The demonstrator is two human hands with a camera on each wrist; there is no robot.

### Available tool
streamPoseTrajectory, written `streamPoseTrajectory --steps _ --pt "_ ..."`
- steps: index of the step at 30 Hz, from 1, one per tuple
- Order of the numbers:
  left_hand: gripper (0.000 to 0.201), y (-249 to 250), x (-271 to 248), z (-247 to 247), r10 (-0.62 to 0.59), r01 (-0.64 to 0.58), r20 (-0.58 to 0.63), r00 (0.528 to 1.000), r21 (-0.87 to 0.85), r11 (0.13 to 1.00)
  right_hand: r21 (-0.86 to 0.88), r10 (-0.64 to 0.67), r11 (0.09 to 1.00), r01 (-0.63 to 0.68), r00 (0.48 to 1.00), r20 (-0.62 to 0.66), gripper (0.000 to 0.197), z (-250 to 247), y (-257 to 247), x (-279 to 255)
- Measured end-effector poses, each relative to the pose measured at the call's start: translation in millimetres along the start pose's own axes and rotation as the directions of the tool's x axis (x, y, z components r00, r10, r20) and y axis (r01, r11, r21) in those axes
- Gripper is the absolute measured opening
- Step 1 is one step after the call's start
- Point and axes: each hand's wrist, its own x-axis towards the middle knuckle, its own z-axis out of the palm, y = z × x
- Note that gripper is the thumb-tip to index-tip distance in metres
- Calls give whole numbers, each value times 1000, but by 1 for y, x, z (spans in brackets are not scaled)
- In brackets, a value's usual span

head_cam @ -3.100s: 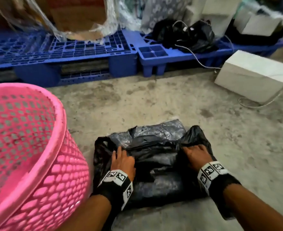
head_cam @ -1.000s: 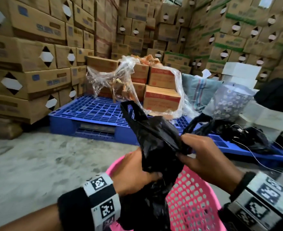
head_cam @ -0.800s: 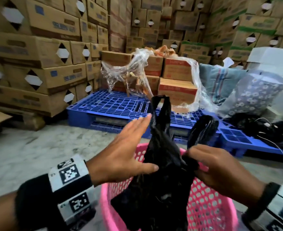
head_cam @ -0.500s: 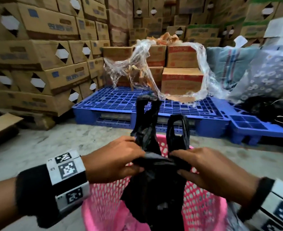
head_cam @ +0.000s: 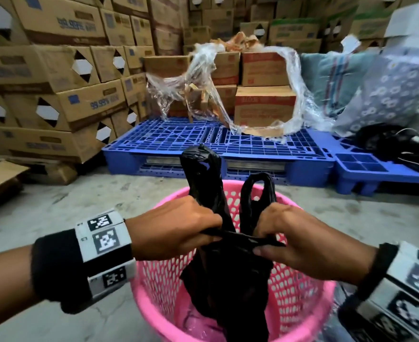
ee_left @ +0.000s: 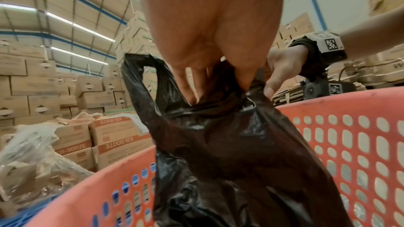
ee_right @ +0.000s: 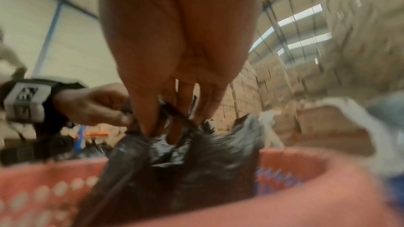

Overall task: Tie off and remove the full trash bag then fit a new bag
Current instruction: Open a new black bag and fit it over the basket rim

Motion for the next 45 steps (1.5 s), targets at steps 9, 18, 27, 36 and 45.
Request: streamPoseTrajectory --steps 9,18,27,36,45 --pt "30 -22 -40 -6 -65 43 171 983 133 990 -287 18 958 13 994 104 13 -19 -15 -35" --pt "28 -2 -100 -14 87 -91 37 996 149 985 -712 -59 679 181 979 193 21 -15 -35 -57" --pt "27 19 -144 1 26 -26 -5 1000 -232 972 -562 -33 813 150 977 213 27 -13 -39 -91" --pt "19 37 -158 10 -13 24 29 999 -427 904 -199 13 979 48 955 295 30 -9 -33 -112" --pt "24 25 -158 39 -181 257 194 964 -514 818 -188 70 982 -27 972 225 27 13 -11 -110"
